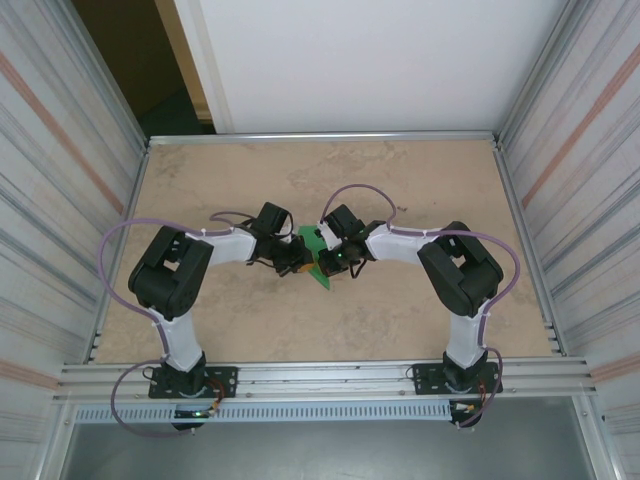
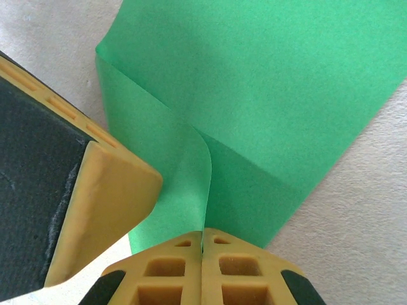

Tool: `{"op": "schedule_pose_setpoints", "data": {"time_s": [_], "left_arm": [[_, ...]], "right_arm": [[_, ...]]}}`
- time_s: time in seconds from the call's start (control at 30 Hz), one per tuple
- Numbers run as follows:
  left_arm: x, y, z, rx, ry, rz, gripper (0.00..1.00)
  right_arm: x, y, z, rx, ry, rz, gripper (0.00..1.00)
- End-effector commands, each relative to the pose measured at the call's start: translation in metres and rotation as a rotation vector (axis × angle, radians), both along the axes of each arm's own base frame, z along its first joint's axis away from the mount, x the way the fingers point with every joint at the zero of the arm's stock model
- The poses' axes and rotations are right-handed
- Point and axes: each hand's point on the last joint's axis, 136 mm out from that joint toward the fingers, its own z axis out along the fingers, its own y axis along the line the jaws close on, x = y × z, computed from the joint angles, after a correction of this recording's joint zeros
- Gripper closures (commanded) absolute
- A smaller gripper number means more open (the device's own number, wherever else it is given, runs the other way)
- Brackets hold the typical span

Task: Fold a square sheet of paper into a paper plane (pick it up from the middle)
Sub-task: Third fold the triangle at the center of the table.

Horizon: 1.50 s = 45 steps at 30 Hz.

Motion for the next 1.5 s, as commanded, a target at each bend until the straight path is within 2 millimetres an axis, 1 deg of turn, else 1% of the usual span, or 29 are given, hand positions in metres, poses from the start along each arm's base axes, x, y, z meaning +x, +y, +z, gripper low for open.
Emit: {"op": "schedule_pose_setpoints", "data": {"time_s": [0.0,0.5,1.0,1.03,1.1,1.17,1.23,1.33,1.43,1.47], "left_arm": [[-0.006,0.005,-0.009,0.038,0.031,0.008,0.94],[-0.009,0.012,-0.019,0.072,0.058,0.024,0.94],[-0.016,0.02,-0.033,0.12,0.106,0.044,0.94],[-0.017,0.021,-0.033,0.127,0.108,0.046,0.94],[-0.018,0.024,-0.035,0.141,0.11,0.051,0.94],[-0.019,0.027,-0.037,0.155,0.11,0.053,0.94],[-0.021,0.029,-0.039,0.162,0.114,0.056,0.94],[-0.022,0.031,-0.041,0.169,0.118,0.061,0.94],[-0.023,0.033,-0.044,0.178,0.118,0.065,0.94],[-0.023,0.033,-0.045,0.18,0.117,0.064,0.95]], "right_arm": [[-0.011,-0.008,-0.021,-0.057,0.072,-0.012,1.0],[-0.012,-0.008,-0.021,-0.055,0.074,-0.013,1.0],[-0.009,-0.002,-0.01,-0.036,0.072,-0.023,1.0],[-0.007,-0.001,-0.006,-0.032,0.068,-0.029,0.99],[-0.003,-0.001,0.004,-0.016,0.059,-0.05,0.92],[0.004,0.001,0.02,0.013,0.04,-0.084,0.81],[0.011,-0.003,0.035,0.03,0.03,-0.131,0.71],[0.021,-0.013,0.049,0.047,0.025,-0.206,0.59],[0.022,-0.023,0.054,0.063,0.043,-0.256,0.58],[0.02,-0.022,0.055,0.071,0.053,-0.257,0.59]]}}
